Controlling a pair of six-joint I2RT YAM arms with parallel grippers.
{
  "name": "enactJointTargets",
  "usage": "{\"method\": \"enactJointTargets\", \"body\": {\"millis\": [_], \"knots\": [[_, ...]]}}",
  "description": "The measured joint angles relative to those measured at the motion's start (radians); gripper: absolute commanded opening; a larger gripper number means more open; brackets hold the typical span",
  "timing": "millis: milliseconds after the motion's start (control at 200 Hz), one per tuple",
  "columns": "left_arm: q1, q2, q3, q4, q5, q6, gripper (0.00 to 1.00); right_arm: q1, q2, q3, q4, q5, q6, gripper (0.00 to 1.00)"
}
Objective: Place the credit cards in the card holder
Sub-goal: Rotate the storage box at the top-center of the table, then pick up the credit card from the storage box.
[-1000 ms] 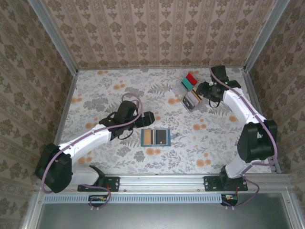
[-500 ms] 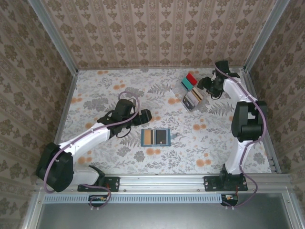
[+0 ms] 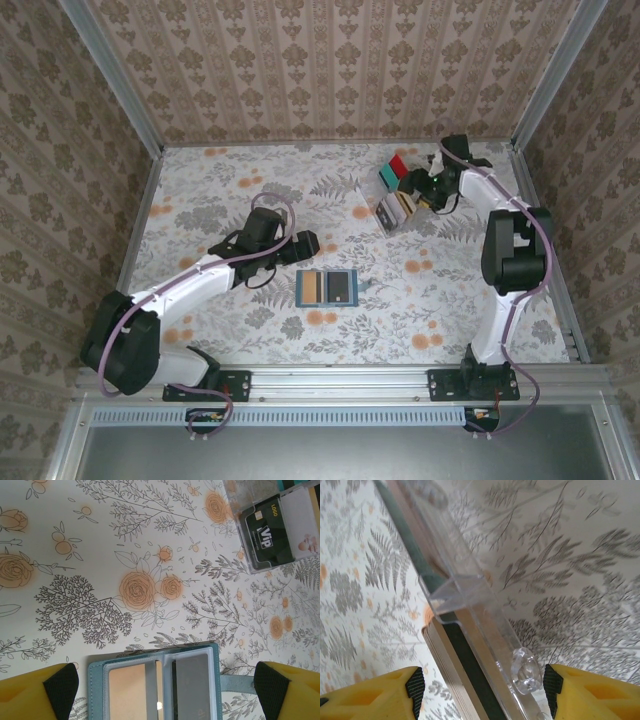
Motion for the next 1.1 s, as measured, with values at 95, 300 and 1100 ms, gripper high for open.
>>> {"method": "enactJointTargets", "body": {"millis": [95, 300, 1100], "knots": [[0.005, 0.000, 0.000, 0.001, 0.005, 0.000, 0.93, 0.033, -0.019, -0.023, -0.005, -0.001, -0.014, 0.67], [0.005, 0.000, 0.000, 0.001, 0.009, 0.000, 0.93, 0.122, -0.055, -0.011, -0.084, 0.127, -0.058, 0.67], [0.012, 0.000, 0.000, 0.002, 0.027, 0.000, 0.93, 0.327, -0.020, 0.205, -0.319, 0.699, -0.194, 0.47]]}}
